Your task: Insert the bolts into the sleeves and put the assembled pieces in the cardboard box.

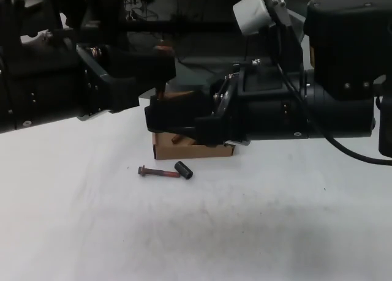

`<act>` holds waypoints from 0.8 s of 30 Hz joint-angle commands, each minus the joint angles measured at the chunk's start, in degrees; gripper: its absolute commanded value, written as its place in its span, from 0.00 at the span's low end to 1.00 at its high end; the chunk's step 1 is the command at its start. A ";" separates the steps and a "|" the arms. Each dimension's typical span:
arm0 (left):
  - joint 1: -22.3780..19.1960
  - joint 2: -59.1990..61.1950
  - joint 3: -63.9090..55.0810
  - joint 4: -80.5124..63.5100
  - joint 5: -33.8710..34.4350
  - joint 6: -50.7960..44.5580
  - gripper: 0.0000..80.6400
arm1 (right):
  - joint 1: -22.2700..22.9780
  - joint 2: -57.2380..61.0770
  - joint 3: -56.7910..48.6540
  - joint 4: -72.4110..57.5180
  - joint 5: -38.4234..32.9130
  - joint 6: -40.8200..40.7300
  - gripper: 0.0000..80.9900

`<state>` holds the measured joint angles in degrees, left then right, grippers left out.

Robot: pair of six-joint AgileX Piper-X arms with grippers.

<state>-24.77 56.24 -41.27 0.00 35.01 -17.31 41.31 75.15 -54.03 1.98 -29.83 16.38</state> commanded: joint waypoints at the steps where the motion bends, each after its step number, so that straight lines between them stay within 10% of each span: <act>1: -0.48 -0.72 -0.30 1.25 6.22 -0.27 0.02 | -0.23 -0.17 -1.51 -2.30 2.05 -0.46 0.01; 14: -0.48 -0.72 -0.30 0.90 6.58 -0.27 0.03 | -0.23 -0.17 -1.51 -2.30 2.05 -0.46 0.01; 20: -0.48 -0.72 -0.30 -0.90 6.47 -0.69 0.83 | -0.23 -0.17 -1.51 -2.30 2.05 -0.46 0.01; 24: -0.48 -0.72 -0.30 -1.80 6.13 -3.86 0.87 | -0.23 -0.17 -1.51 -2.30 2.05 -0.46 0.01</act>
<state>-24.81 55.97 -41.34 -0.92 39.88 -19.53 41.31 75.15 -54.60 1.48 -28.08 16.09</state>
